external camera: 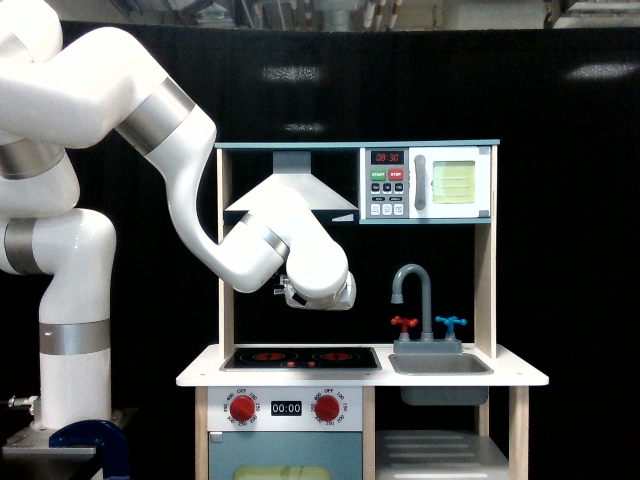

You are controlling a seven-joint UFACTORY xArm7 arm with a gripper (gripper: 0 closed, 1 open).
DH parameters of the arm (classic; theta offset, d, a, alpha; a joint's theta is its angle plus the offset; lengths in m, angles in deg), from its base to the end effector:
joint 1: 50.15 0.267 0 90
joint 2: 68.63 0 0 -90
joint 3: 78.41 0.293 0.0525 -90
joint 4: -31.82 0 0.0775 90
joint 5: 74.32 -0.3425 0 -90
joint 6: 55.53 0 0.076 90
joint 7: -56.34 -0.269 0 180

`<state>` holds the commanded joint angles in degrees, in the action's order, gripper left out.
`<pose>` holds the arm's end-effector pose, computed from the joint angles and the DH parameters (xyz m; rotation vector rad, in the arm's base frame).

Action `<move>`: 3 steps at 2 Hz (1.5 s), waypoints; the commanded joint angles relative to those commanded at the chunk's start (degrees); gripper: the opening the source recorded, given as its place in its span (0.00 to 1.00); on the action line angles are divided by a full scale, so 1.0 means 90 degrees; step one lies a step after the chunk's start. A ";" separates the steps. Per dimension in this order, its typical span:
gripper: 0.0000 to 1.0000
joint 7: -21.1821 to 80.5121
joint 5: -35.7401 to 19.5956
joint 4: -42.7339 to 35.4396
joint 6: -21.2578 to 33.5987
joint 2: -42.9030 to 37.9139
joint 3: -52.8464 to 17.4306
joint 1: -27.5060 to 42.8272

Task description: Turn on the faucet

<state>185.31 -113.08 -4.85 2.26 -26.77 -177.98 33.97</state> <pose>0.3570 0.1360 0.1670 -1.3848 -1.3721 -1.0511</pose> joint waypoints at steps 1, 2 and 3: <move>1.00 -0.0234 0.0253 -0.0034 0.0004 0.0184 0.0101 0.0056; 1.00 -0.1041 0.0111 0.0139 -0.0272 0.0386 0.1367 -0.0471; 1.00 -0.1207 0.0133 -0.0070 -0.0893 0.0711 0.1127 0.0392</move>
<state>174.44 -111.88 -5.48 -5.78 -20.37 -167.84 37.50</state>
